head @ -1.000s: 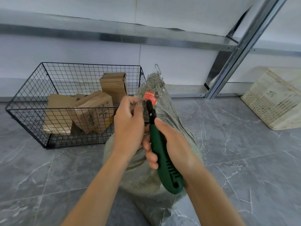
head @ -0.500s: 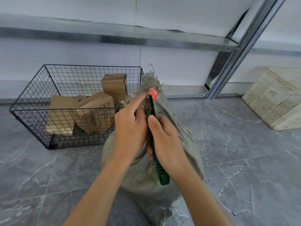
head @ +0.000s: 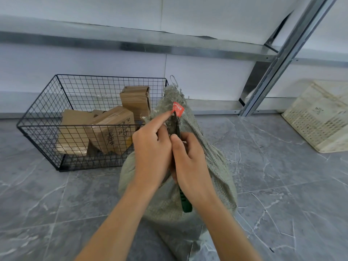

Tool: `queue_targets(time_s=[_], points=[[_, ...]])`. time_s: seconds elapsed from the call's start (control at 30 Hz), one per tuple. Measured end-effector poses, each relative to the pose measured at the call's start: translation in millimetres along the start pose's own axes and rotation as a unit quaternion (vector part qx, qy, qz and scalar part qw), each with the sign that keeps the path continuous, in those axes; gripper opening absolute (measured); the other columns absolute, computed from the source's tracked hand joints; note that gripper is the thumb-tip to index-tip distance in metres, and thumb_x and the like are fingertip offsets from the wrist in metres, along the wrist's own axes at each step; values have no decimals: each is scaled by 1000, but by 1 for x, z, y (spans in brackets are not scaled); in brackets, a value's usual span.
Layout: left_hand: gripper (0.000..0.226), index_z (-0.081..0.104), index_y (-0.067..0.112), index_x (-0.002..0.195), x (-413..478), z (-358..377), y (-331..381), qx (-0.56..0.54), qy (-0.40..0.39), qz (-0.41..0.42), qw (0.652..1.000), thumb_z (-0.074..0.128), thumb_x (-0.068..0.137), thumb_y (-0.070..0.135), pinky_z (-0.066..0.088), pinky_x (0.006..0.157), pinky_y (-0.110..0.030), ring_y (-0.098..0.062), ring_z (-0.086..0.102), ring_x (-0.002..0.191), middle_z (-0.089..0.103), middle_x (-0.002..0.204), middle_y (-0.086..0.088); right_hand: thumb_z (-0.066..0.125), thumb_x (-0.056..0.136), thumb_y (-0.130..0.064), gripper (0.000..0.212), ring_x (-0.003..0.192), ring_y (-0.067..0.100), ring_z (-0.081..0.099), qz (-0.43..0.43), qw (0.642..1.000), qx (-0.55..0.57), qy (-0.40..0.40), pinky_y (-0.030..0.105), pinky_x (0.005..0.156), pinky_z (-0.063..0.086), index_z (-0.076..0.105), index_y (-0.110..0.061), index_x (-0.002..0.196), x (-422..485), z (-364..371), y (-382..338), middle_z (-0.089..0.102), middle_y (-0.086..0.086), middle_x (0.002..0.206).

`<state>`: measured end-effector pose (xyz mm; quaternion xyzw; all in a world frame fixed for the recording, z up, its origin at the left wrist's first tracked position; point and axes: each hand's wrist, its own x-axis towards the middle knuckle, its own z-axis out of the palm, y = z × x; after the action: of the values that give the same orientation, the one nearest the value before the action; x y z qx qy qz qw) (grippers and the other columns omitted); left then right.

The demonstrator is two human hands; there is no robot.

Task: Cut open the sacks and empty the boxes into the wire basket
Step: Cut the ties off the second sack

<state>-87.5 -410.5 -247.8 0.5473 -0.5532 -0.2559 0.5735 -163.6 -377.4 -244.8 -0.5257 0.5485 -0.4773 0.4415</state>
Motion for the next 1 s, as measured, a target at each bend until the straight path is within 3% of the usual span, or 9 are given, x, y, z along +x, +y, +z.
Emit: queue_targets(time_s=[0.33, 0.47, 0.6, 0.77, 0.9, 1.0], points=[[39, 71, 13, 111, 1, 4, -3, 18, 18, 7, 1000, 43, 90, -4, 40, 71, -2, 19, 55, 76, 55, 82, 31, 43, 100, -27, 20, 47, 8, 45, 12, 999, 25, -19, 24, 45, 38, 52, -17, 85, 4, -2, -2, 48, -5, 59], [38, 71, 14, 108, 2, 5, -5, 22, 24, 15, 999, 42, 89, 0, 41, 71, -3, 18, 55, 73, 59, 80, 25, 42, 100, -27, 21, 47, 9, 44, 22, 999, 38, -21, 23, 43, 38, 52, -13, 87, 4, -1, 0, 48, -2, 59], [36, 71, 12, 110, 1, 3, -6, 39, 19, 14, 999, 44, 91, -2, 44, 73, -8, 8, 58, 76, 68, 89, 6, 41, 100, -26, 23, 46, 12, 42, 28, 998, 47, -27, 26, 42, 36, 52, -7, 93, 4, 0, 0, 46, 4, 61], [35, 69, 12, 112, 1, 0, -4, 43, 17, 0, 999, 43, 92, 0, 45, 78, -9, -2, 61, 83, 70, 96, 2, 41, 101, -26, 26, 43, 15, 39, 40, 996, 68, -41, 28, 38, 33, 51, -3, 97, 5, 0, -1, 43, 8, 60], [28, 70, 17, 100, 5, -3, 8, -29, -19, -51, 998, 44, 94, 8, 43, 61, -14, 0, 56, 61, 64, 73, 8, 40, 101, -28, 26, 40, 16, 38, 37, 993, 88, -73, 27, 38, 33, 46, -9, 85, 9, -7, -1, 46, 2, 57], [26, 70, 17, 84, 19, -7, 9, -148, -44, -127, 980, 46, 94, 20, 50, 69, -24, -10, 64, 77, 68, 84, -1, 40, 101, -31, 26, 40, 15, 37, 31, 985, 127, -108, 26, 39, 32, 46, -9, 89, 9, -14, -3, 46, 0, 63]])
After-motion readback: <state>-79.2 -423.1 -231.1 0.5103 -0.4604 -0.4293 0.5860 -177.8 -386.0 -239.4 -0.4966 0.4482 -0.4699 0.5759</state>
